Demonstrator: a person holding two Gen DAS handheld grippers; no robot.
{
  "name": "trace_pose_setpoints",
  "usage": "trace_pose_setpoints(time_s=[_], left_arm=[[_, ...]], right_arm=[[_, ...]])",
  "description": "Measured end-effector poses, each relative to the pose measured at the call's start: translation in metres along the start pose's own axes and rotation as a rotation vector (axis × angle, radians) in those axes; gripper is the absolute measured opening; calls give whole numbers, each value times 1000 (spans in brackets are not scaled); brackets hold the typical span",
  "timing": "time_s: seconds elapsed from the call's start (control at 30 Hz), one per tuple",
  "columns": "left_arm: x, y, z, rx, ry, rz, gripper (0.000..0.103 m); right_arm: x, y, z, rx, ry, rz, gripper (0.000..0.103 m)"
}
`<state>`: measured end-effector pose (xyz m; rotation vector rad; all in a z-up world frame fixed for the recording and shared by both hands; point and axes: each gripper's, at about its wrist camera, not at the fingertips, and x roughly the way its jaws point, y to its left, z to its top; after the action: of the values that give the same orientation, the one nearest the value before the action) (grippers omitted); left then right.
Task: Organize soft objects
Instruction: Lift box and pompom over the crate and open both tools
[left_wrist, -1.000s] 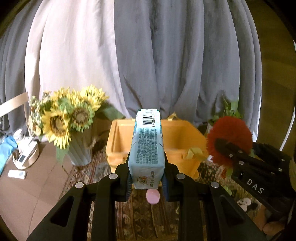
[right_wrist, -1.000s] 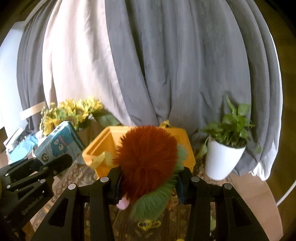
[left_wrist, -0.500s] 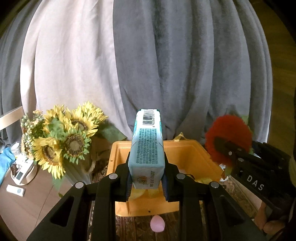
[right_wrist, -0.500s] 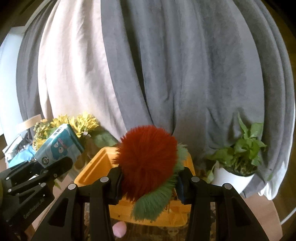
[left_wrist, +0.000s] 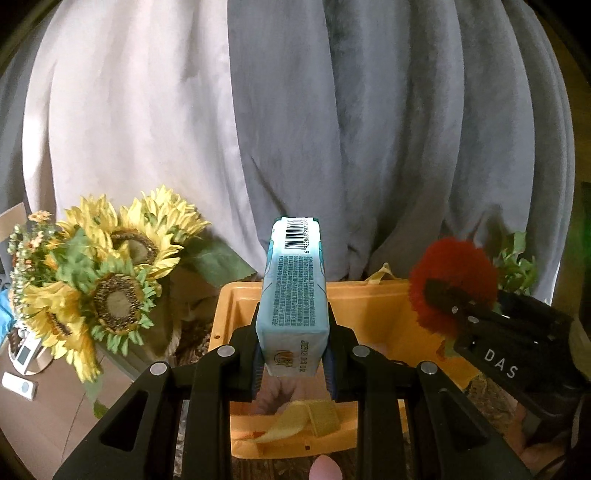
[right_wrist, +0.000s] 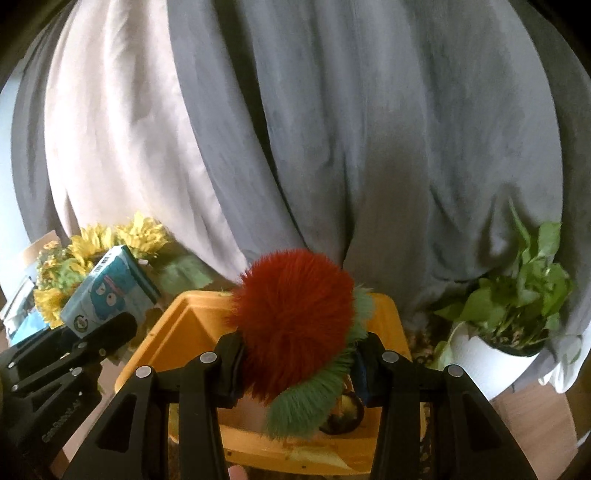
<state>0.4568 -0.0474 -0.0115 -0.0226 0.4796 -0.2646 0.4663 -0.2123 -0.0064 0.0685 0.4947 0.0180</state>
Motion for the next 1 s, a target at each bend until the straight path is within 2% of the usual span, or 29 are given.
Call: trace_pose_setpoints(time_s=[0.33, 0.43, 0.57, 0.7, 0.73, 0.83, 0.9, 1.0], left_arm=[[49, 3, -4, 18, 106, -15, 27], [63, 3, -8, 21, 158, -5, 27], [85, 3, -17, 29, 267, 17, 27], [100, 2, -25, 35, 327, 25, 28], [101, 3, -27, 31, 333, 27, 33], [103, 3, -28, 25, 335, 31, 57], [99, 2, -28, 34, 317, 55, 61], [96, 1, -24, 50, 300, 71, 67]], right_arm=[[33, 1, -8, -5, 92, -19, 45], [45, -1, -11, 7, 146, -7, 45], [62, 1, -15, -20, 215, -24, 46], [80, 2, -21, -33, 292, -21, 49], [84, 2, -22, -32, 314, -19, 54], [89, -2, -22, -12, 336, -20, 67], [87, -4, -21, -8, 333, -41, 71], [82, -6, -19, -14, 317, -55, 71]])
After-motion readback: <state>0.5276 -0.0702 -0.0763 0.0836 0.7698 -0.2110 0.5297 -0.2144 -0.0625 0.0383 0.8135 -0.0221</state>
